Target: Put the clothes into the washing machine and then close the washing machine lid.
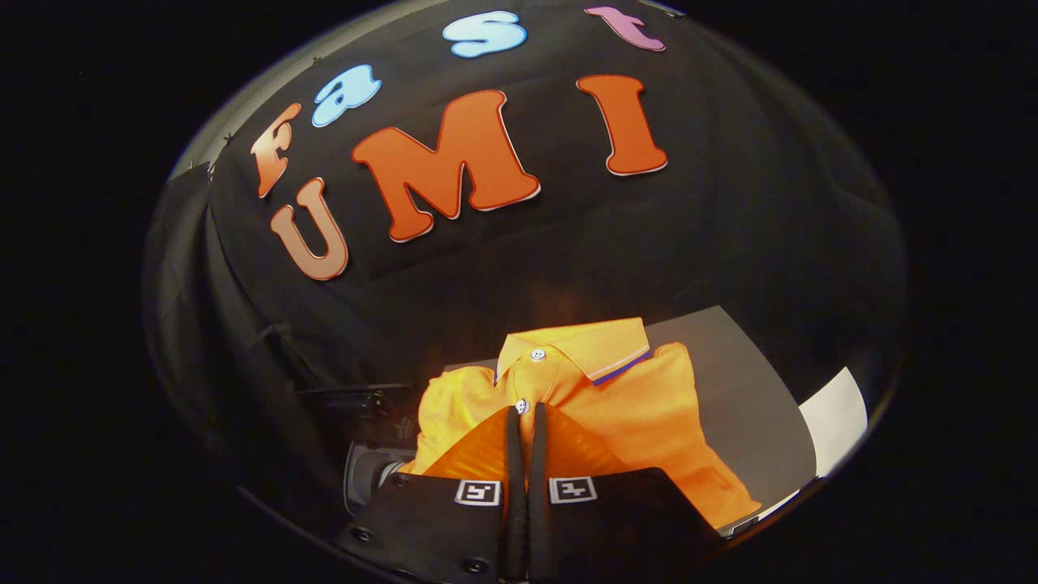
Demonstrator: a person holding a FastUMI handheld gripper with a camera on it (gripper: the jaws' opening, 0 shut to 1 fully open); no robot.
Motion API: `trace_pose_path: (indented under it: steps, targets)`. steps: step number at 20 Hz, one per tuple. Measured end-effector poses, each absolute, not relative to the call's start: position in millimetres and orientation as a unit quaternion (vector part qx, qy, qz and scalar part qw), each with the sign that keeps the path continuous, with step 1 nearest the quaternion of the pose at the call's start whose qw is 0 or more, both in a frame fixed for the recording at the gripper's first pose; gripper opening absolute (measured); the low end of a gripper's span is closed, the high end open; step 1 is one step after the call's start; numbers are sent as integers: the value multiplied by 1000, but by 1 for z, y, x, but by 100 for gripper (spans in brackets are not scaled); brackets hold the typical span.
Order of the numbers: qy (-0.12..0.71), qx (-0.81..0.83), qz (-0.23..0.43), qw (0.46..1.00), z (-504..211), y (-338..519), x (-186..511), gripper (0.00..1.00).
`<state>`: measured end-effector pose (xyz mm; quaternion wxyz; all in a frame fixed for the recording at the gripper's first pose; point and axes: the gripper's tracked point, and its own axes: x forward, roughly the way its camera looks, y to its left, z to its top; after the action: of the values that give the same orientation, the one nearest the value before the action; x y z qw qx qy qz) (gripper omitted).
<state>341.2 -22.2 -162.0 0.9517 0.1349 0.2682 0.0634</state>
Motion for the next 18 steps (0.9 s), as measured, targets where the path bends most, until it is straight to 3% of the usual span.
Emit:
trace_pose_path:
  steps: [10,18]
  targets:
    - [201,144,139,959,-69,131,290,9]
    - [211,144,182,950,-70,240,257,8]
